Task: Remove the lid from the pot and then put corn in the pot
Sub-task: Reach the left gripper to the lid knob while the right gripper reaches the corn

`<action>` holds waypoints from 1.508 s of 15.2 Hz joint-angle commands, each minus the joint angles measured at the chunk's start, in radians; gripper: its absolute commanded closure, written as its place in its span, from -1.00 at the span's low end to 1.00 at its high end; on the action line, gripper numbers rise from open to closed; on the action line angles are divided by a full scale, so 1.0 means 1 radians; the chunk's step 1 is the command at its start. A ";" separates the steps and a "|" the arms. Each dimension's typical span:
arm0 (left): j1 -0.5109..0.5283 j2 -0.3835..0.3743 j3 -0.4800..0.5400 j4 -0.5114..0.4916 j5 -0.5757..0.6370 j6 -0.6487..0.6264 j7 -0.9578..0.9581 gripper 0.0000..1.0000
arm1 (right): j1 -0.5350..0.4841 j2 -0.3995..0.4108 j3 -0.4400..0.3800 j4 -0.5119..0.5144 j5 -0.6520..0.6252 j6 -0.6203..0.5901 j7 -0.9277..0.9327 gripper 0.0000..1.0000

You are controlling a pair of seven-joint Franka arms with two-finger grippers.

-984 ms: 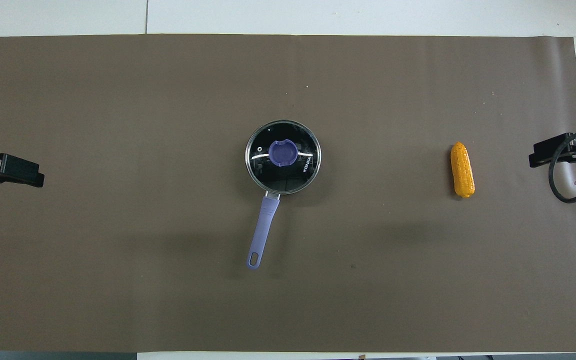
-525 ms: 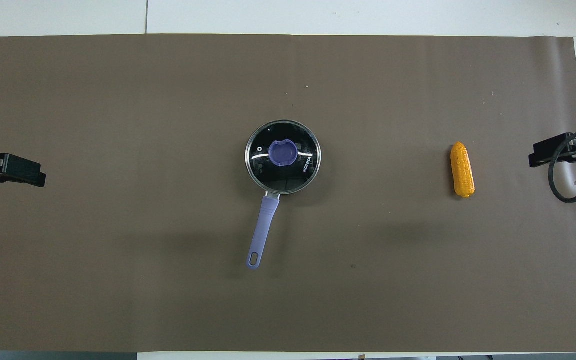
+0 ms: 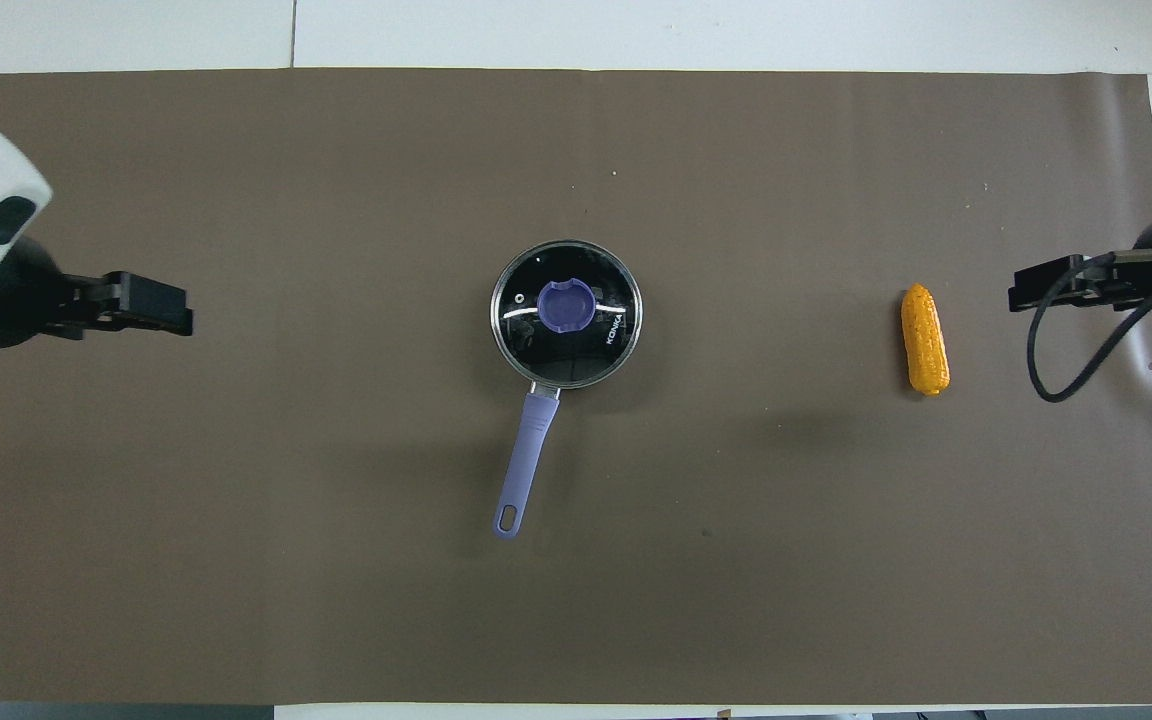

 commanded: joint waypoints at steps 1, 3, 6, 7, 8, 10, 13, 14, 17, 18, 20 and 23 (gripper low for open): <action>-0.179 0.313 0.012 0.302 -0.002 -0.012 -0.217 -1.00 | 0.032 0.007 0.005 -0.151 0.011 0.184 0.054 -1.00; -0.255 0.417 0.018 0.367 -0.002 0.050 -0.286 -1.00 | 0.034 0.036 0.005 -0.235 0.011 0.308 0.066 -1.00; -0.328 0.482 0.019 0.363 0.007 0.130 -0.290 -1.00 | 0.016 0.085 0.005 -0.324 0.011 0.455 0.036 -1.00; -0.342 0.496 0.016 0.363 0.031 0.153 -0.290 -1.00 | 0.008 0.102 0.005 -0.335 0.011 0.474 0.014 -1.00; -0.344 0.505 0.015 0.361 0.045 0.169 -0.288 -1.00 | 0.005 0.126 0.005 -0.335 0.011 0.483 0.004 -1.00; -0.361 0.527 0.015 0.360 0.070 0.180 -0.279 -1.00 | -0.021 0.152 0.005 -0.335 0.011 0.502 -0.015 -1.00; -0.367 0.525 0.012 0.334 0.077 0.207 -0.277 -1.00 | -0.047 0.165 0.005 -0.338 0.011 0.500 -0.062 -1.00; -0.370 0.525 0.010 0.331 0.074 0.212 -0.279 -1.00 | -0.047 0.165 0.005 -0.343 0.011 0.503 -0.063 -0.98; -0.391 0.514 0.012 0.291 0.068 0.239 -0.287 -1.00 | -0.046 0.175 0.005 -0.352 0.011 0.506 -0.067 -0.68; -0.391 0.513 0.012 0.288 0.068 0.239 -0.287 -1.00 | -0.044 0.176 0.005 -0.352 0.011 0.503 -0.067 -0.49; -0.391 0.511 0.012 0.283 0.068 0.238 -0.288 -1.00 | -0.038 0.176 0.005 -0.352 0.011 0.499 -0.067 0.18; -0.391 0.504 0.012 0.257 0.068 0.244 -0.288 -1.00 | -0.035 0.174 0.005 -0.345 0.009 0.468 -0.066 1.00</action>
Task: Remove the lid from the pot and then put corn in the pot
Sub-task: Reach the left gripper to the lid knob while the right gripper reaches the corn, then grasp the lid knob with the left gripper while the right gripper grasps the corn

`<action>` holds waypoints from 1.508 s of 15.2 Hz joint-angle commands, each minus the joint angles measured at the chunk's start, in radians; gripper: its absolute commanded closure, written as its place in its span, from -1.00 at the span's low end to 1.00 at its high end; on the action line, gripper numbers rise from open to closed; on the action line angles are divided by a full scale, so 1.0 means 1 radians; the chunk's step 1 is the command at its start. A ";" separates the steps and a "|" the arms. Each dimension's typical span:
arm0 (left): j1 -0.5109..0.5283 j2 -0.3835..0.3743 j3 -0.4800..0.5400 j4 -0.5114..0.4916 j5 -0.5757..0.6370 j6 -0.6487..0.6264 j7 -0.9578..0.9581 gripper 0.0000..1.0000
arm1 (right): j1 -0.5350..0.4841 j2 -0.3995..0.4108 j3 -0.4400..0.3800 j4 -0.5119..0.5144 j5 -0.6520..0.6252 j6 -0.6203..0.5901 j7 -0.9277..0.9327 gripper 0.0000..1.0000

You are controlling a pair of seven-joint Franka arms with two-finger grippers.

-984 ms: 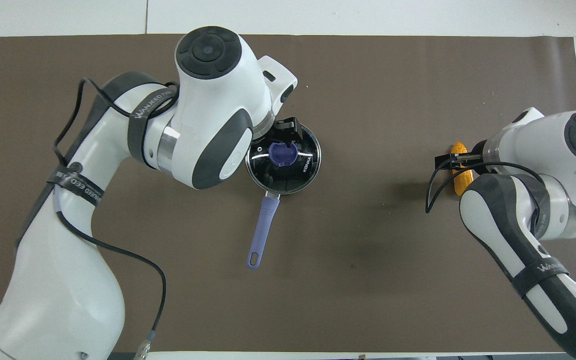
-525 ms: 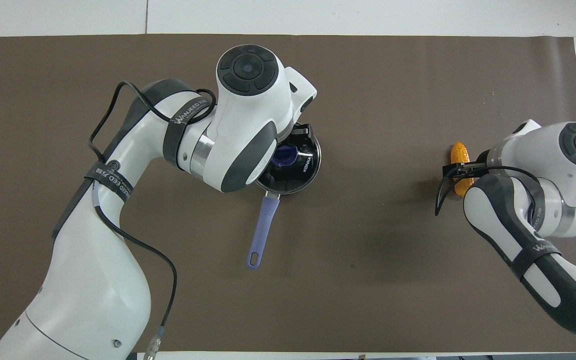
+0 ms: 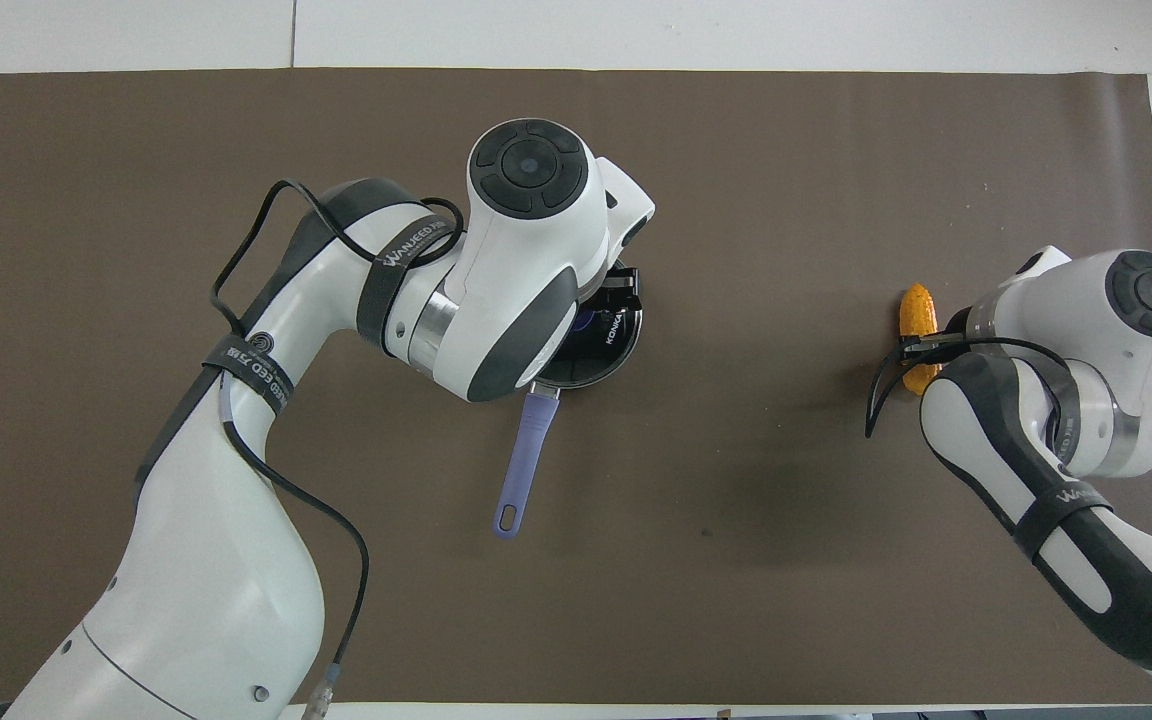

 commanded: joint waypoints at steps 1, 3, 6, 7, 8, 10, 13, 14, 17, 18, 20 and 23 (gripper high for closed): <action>-0.010 -0.023 0.013 -0.049 0.009 0.035 -0.005 -1.00 | -0.006 -0.001 0.006 0.018 0.009 -0.054 -0.026 1.00; -0.010 -0.025 0.013 -0.054 0.009 0.043 -0.005 -1.00 | -0.003 -0.001 0.009 0.108 0.008 -0.181 -0.022 1.00; -0.009 -0.025 0.013 -0.060 0.009 0.046 -0.005 -1.00 | 0.023 -0.006 0.012 0.304 0.008 -0.422 -0.019 1.00; -0.010 -0.026 0.013 -0.061 0.009 0.044 -0.006 -0.96 | 0.025 -0.001 0.013 0.363 0.009 -0.487 -0.017 1.00; -0.010 -0.026 0.013 -0.061 0.009 0.046 -0.006 -0.71 | 0.035 -0.001 0.013 0.403 0.009 -0.528 -0.014 1.00; -0.009 -0.026 0.013 -0.061 0.009 0.046 -0.006 0.26 | 0.074 -0.001 0.013 0.435 0.009 -0.558 0.035 1.00; -0.010 -0.026 0.011 -0.058 0.008 0.044 -0.009 1.00 | 0.101 0.000 0.015 0.444 0.008 -0.556 0.079 1.00; -0.010 -0.026 0.011 -0.055 0.006 0.043 -0.011 1.00 | 0.103 -0.001 0.015 0.447 0.008 -0.558 0.084 1.00; -0.010 -0.026 0.011 -0.042 -0.005 0.037 -0.038 1.00 | 0.103 -0.001 0.015 0.451 0.008 -0.559 0.087 1.00; -0.007 -0.041 0.016 -0.034 -0.024 0.025 -0.040 1.00 | 0.103 -0.001 0.018 0.451 0.008 -0.559 0.087 1.00; 0.004 -0.091 0.025 -0.026 -0.058 -0.017 -0.040 1.00 | 0.105 -0.001 0.021 0.451 0.008 -0.558 0.087 1.00; 0.074 -0.166 0.030 -0.008 -0.075 -0.118 -0.029 1.00 | 0.105 -0.001 0.021 0.452 0.009 -0.555 0.090 1.00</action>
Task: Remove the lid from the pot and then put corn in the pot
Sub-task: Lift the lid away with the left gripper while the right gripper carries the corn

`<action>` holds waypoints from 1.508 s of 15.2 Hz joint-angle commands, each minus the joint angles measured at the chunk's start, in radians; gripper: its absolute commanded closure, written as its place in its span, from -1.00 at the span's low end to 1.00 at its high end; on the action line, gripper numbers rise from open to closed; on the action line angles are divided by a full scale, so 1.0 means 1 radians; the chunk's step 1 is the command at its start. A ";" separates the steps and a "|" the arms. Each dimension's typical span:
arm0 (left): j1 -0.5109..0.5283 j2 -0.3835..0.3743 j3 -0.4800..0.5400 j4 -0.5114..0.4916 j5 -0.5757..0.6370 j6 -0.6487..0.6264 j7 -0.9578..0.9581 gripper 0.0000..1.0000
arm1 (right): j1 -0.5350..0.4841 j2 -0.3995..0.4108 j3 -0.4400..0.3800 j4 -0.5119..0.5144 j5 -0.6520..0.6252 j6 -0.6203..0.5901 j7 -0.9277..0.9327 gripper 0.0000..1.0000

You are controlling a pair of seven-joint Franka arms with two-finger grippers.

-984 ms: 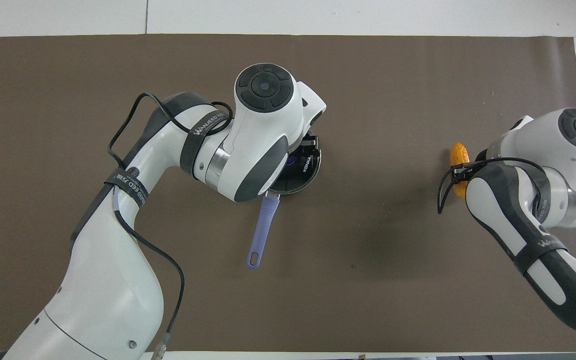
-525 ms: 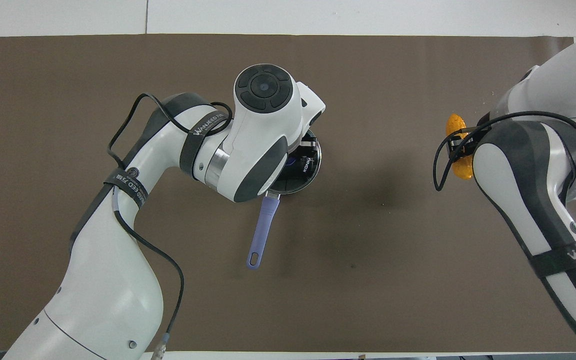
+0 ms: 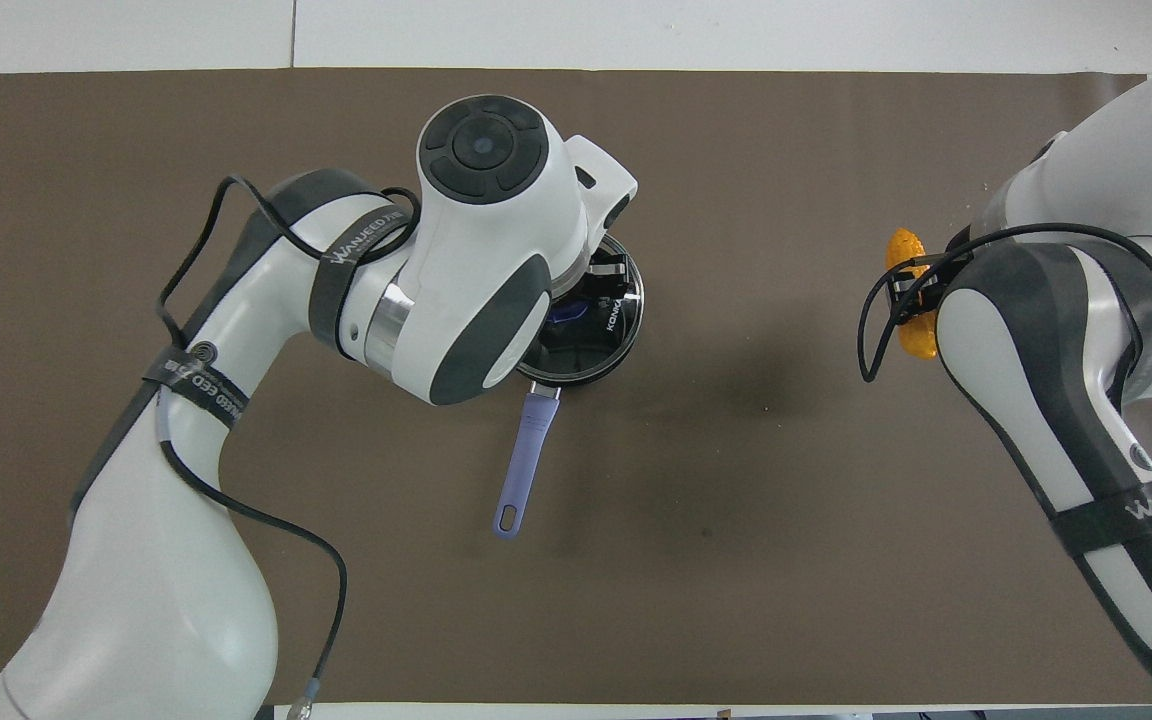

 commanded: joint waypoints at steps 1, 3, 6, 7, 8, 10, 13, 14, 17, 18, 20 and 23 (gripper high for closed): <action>0.095 -0.107 0.007 -0.008 -0.029 -0.112 0.010 1.00 | -0.004 0.014 0.011 0.034 0.010 -0.011 0.025 1.00; 0.190 -0.166 0.008 -0.013 -0.028 -0.175 0.105 1.00 | 0.061 0.045 0.019 0.111 0.047 -0.015 0.113 1.00; 0.405 -0.203 0.005 -0.051 -0.028 -0.261 0.376 1.00 | 0.195 0.095 0.021 0.195 0.058 0.019 0.331 1.00; 0.478 -0.212 0.005 -0.076 -0.028 -0.259 0.454 1.00 | 0.235 0.137 0.025 0.244 0.058 0.020 0.385 1.00; 0.544 -0.229 0.005 -0.117 -0.028 -0.246 0.510 1.00 | 0.279 0.189 0.025 0.299 0.052 0.017 0.429 1.00; 0.628 -0.276 0.012 -0.267 -0.023 -0.140 0.625 1.00 | 0.351 0.305 0.025 0.427 0.049 0.019 0.515 1.00; 0.723 -0.309 0.012 -0.465 0.012 0.029 0.740 1.00 | 0.436 0.413 0.025 0.478 0.042 0.081 0.598 1.00; 0.728 -0.301 0.012 -0.493 0.032 0.064 0.745 1.00 | 0.454 0.415 0.027 0.466 0.042 0.123 0.632 1.00; 0.743 -0.301 0.012 -0.579 0.037 0.170 0.746 1.00 | 0.485 0.413 0.025 0.395 0.042 0.181 0.674 1.00; 0.745 -0.296 0.012 -0.602 0.037 0.210 0.754 1.00 | 0.485 0.408 0.027 0.374 0.044 0.192 0.674 1.00; 0.743 -0.278 0.012 -0.626 0.037 0.253 0.789 1.00 | 0.485 0.401 0.027 0.343 0.044 0.193 0.674 1.00; 0.743 -0.246 0.012 -0.645 0.037 0.313 0.840 1.00 | 0.479 0.392 0.025 0.323 0.045 0.192 0.674 -0.70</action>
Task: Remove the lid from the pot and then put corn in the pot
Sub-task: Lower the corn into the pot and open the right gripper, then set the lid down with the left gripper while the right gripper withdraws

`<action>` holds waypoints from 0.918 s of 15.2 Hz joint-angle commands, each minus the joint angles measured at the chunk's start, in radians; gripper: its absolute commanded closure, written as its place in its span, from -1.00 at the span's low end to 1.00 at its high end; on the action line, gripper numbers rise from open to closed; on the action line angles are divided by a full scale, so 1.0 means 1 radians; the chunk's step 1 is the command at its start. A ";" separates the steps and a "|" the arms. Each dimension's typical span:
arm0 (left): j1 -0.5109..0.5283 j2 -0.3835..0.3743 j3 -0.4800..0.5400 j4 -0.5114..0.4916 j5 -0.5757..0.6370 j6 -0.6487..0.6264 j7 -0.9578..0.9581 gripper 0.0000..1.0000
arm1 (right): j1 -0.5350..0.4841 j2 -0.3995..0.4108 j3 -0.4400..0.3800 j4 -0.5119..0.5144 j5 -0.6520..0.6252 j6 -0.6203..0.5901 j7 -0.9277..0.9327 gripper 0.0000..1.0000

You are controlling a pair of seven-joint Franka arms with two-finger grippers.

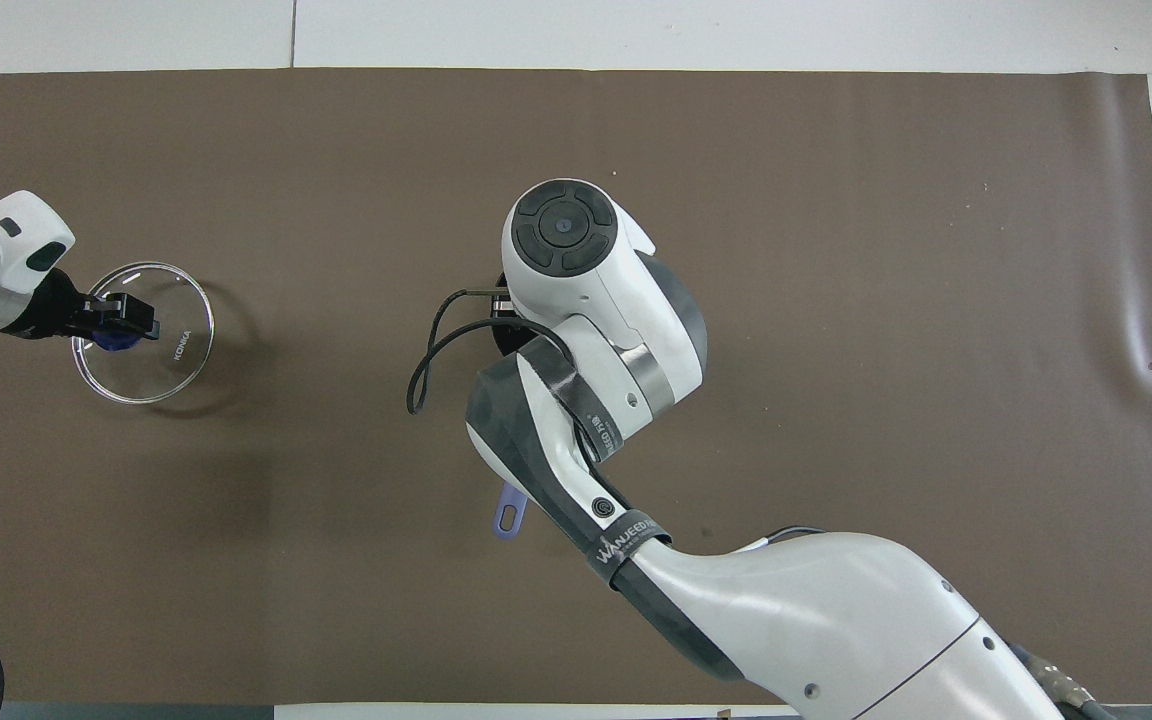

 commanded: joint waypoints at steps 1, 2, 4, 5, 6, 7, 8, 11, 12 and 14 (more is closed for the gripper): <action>0.008 0.010 -0.007 -0.040 0.017 0.093 0.053 1.00 | -0.009 -0.034 0.001 -0.042 -0.006 0.014 0.015 -1.00; 0.006 0.017 -0.007 -0.045 0.017 0.105 0.056 1.00 | -0.017 -0.036 -0.007 -0.028 -0.009 0.001 0.014 -1.00; 0.006 0.024 -0.008 -0.058 0.017 0.116 0.062 1.00 | -0.037 -0.039 -0.016 0.033 -0.082 -0.080 0.003 -1.00; 0.006 0.025 -0.008 -0.058 0.017 0.119 0.067 1.00 | -0.078 -0.059 -0.015 0.052 -0.106 -0.123 -0.003 -1.00; 0.005 0.030 -0.007 -0.058 0.017 0.121 0.068 1.00 | -0.120 -0.095 -0.012 0.041 -0.107 -0.150 -0.038 -1.00; 0.003 0.033 -0.007 -0.058 0.017 0.122 0.076 1.00 | -0.162 -0.140 -0.013 0.030 -0.107 -0.186 -0.099 -1.00; 0.002 0.033 -0.007 -0.058 0.017 0.124 0.088 1.00 | -0.211 -0.175 -0.013 0.030 -0.107 -0.235 -0.148 -1.00; -0.004 0.031 -0.007 -0.051 0.017 0.110 0.096 -1.00 | -0.322 -0.295 -0.013 0.030 -0.106 -0.389 -0.286 -1.00; -0.007 0.025 -0.007 -0.043 0.017 0.106 0.095 -1.00 | -0.363 -0.338 -0.013 0.029 -0.106 -0.439 -0.340 -1.00; -0.014 0.010 -0.013 0.030 0.017 0.008 0.079 -1.00 | -0.452 -0.416 -0.013 0.012 -0.103 -0.525 -0.440 -1.00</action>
